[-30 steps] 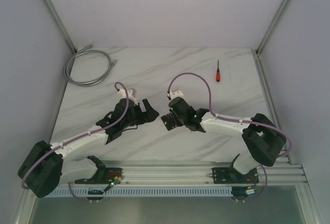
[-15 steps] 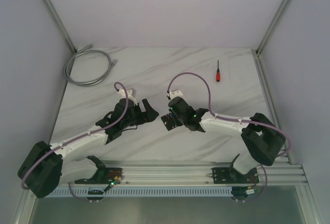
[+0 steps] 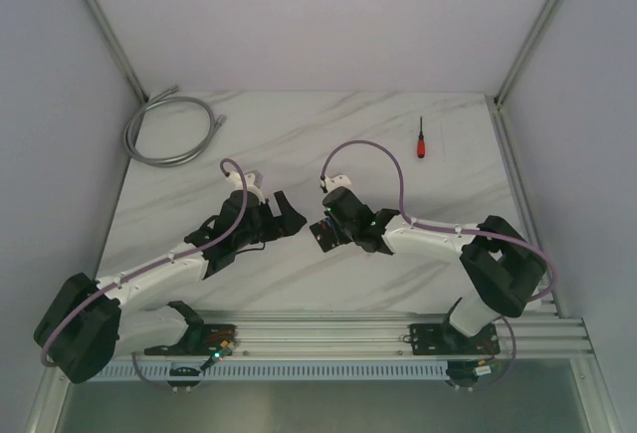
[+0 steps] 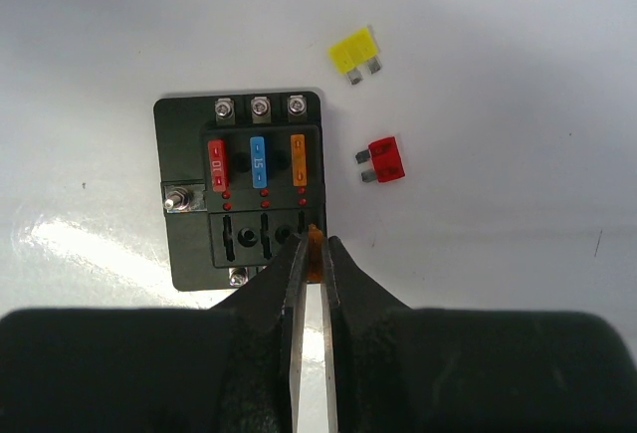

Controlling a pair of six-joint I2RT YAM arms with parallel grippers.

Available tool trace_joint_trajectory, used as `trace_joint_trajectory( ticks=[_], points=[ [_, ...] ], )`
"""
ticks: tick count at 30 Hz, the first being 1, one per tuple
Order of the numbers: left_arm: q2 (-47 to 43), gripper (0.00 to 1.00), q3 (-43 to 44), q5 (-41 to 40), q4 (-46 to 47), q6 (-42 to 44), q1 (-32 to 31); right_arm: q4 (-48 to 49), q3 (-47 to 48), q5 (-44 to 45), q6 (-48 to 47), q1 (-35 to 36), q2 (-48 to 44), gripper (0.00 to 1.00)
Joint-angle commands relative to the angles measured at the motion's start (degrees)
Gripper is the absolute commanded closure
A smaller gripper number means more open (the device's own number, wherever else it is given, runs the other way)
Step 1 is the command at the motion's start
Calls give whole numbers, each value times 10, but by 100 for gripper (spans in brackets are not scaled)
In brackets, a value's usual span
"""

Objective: Snap on the fuse box
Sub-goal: Install the fuse at the fuse box base.

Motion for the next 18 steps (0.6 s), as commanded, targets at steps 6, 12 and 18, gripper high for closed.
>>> trace_joint_trajectory(
  ticks=[6, 12, 18],
  points=[
    [-9, 0, -4, 3, -6, -1, 3, 7, 21, 8, -7, 5, -11, 100],
    [-11, 0, -5, 3, -8, -2, 3, 10, 24, 5, -10, 4, 1, 100],
    [-11, 0, -6, 3, -7, -2, 3, 17, 25, -5, -13, 4, 6, 100]
  ],
)
